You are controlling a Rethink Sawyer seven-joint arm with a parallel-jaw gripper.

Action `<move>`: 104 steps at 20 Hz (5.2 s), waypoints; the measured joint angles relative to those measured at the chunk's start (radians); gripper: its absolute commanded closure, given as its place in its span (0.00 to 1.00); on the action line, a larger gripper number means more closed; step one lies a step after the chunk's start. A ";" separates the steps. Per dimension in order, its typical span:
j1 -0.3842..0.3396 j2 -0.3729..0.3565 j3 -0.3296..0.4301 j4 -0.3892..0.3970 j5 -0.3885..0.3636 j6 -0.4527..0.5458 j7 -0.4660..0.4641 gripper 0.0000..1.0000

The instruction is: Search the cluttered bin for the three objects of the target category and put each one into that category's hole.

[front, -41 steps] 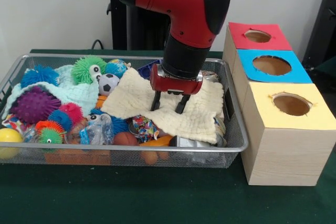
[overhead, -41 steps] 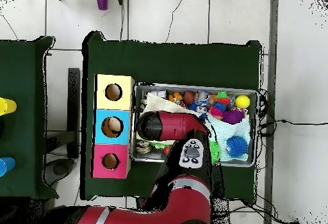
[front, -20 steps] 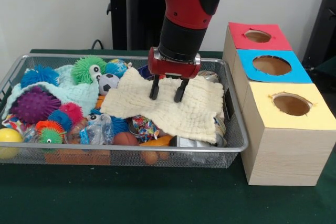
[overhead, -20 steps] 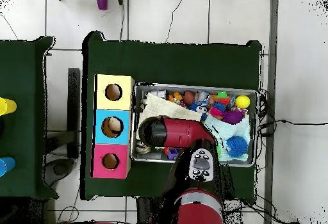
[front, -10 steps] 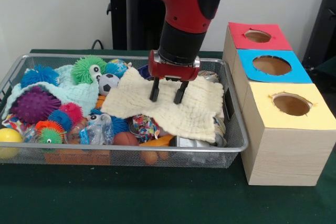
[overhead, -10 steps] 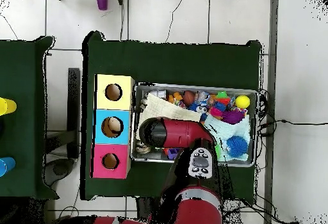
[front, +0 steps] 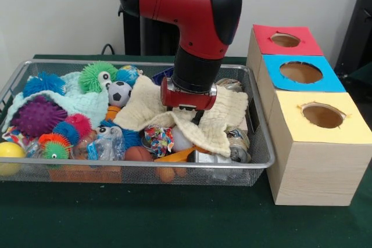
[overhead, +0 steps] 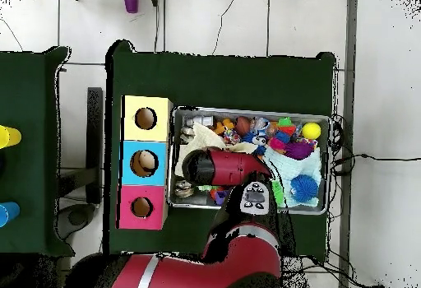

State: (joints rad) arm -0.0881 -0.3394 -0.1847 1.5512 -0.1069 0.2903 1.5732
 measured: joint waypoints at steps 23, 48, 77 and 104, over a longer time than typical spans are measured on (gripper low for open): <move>0.024 0.036 -0.031 -0.017 0.002 -0.049 0.000 1.00; 0.005 -0.179 0.013 0.126 0.064 0.145 0.000 1.00; 0.029 -0.213 -0.013 0.127 0.075 0.214 0.000 1.00; -0.085 -0.176 -0.055 -0.096 -0.116 0.303 0.000 1.00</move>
State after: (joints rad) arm -0.1734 -0.5154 -0.2393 1.4549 -0.2229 0.5937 1.5732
